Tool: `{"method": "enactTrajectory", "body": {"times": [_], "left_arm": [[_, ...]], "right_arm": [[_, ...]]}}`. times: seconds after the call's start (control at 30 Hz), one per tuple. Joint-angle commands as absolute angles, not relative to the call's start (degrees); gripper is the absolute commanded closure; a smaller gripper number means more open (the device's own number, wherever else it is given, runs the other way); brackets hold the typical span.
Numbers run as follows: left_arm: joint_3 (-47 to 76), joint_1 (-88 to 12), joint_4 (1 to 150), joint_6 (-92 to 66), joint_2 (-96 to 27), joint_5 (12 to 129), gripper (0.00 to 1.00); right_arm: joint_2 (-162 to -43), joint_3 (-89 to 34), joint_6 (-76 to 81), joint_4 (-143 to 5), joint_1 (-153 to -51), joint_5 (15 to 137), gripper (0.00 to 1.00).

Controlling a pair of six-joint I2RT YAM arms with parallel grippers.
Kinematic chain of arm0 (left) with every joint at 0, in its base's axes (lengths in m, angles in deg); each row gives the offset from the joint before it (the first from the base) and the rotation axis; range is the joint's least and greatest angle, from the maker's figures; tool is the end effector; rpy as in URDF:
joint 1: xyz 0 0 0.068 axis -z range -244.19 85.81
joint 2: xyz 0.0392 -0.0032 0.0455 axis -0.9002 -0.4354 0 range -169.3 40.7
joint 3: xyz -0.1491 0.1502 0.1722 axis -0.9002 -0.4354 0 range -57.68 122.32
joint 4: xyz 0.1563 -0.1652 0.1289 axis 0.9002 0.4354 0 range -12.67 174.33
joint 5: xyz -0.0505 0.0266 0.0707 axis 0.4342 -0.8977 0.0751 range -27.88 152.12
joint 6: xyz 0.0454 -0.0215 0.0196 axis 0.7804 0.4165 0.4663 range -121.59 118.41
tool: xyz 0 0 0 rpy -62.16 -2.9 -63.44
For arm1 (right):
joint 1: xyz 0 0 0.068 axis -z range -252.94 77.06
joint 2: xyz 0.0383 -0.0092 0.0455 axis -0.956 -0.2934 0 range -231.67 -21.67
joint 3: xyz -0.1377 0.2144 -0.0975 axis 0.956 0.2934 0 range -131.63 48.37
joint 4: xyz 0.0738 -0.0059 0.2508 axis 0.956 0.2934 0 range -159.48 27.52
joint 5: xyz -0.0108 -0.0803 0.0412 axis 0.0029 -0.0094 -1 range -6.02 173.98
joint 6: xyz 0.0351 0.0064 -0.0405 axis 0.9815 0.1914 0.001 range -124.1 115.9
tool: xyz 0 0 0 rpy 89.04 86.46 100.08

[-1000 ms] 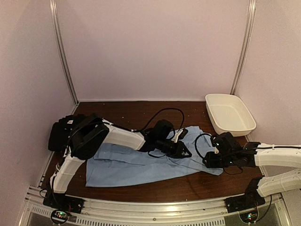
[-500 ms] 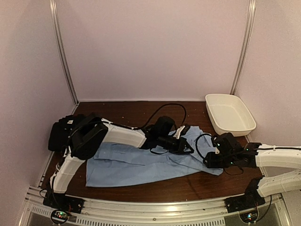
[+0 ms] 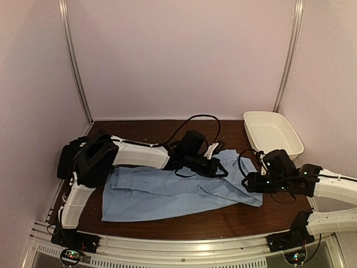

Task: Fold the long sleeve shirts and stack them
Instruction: Smooth out the rectangle-folded shirt at the center of the board.

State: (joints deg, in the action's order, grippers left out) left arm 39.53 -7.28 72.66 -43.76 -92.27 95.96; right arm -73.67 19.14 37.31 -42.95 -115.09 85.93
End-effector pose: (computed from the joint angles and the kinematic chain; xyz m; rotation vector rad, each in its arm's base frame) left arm 0.2686 -0.4485 0.1587 0.7302 2.3707 -1.5332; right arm 0.1328 0.1187 0.1989 -0.0003 2.5264 0.5923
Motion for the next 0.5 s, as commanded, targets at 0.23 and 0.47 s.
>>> {"method": "enactTrajectory", "body": {"times": [0.23,0.47], "left_arm": [[45.2,-11.0,79.0,-24.0,-74.7,95.3,1.00],[50.1,-12.7,89.0,-22.2,-70.4,86.9,1.00]], "right_arm": [[-65.5,4.4,34.8,-28.3,-115.5,96.4,0.37],[-66.7,3.6,35.0,-28.1,-115.0,98.1,0.37]]}}
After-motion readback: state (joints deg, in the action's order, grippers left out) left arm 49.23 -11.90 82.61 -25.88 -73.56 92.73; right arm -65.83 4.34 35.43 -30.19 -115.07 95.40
